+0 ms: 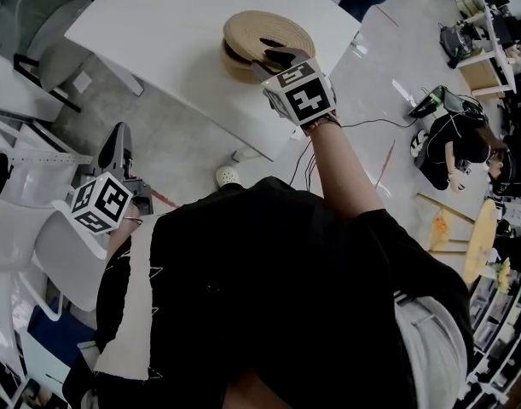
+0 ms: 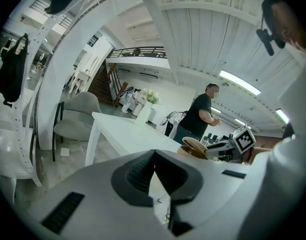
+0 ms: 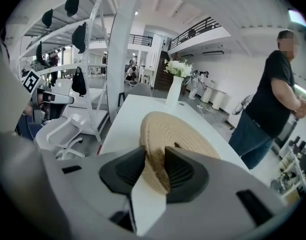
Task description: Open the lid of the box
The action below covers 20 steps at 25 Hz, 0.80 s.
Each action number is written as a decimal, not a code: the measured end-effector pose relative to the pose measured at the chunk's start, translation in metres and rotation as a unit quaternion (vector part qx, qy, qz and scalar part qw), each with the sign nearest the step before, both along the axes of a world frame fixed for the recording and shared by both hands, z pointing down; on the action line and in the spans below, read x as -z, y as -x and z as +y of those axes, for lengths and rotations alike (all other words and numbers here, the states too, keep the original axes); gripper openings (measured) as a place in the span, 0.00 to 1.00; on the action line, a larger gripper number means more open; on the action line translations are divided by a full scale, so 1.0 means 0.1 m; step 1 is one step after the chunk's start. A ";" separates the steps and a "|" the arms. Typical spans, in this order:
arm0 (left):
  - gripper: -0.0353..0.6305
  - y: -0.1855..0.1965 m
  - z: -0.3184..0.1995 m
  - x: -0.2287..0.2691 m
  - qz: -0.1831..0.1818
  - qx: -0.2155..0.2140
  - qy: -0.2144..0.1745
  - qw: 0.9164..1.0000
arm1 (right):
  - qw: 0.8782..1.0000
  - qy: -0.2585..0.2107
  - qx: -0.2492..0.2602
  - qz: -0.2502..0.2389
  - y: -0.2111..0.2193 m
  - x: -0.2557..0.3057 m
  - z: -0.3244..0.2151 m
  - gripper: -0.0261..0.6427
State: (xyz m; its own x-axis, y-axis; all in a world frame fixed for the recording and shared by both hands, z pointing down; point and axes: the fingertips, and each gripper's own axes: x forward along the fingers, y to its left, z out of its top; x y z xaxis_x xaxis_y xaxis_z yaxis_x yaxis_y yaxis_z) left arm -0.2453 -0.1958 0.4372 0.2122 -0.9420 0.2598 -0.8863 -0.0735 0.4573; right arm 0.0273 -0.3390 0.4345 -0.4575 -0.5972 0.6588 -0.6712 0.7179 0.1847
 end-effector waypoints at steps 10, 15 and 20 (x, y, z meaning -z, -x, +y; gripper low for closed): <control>0.07 -0.02 0.01 -0.01 0.000 -0.001 -0.001 1.000 | 1.000 -0.015 -0.005 -0.013 -0.01 0.09 0.01 0.21; 0.07 -0.03 0.01 0.00 0.000 -0.002 -0.003 1.000 | 1.000 -0.021 -0.011 -0.021 -0.05 0.14 -0.01 0.20; 0.07 -0.06 0.01 0.00 -0.001 -0.004 -0.005 1.000 | 0.999 -0.027 -0.024 -0.039 -0.11 0.20 -0.02 0.19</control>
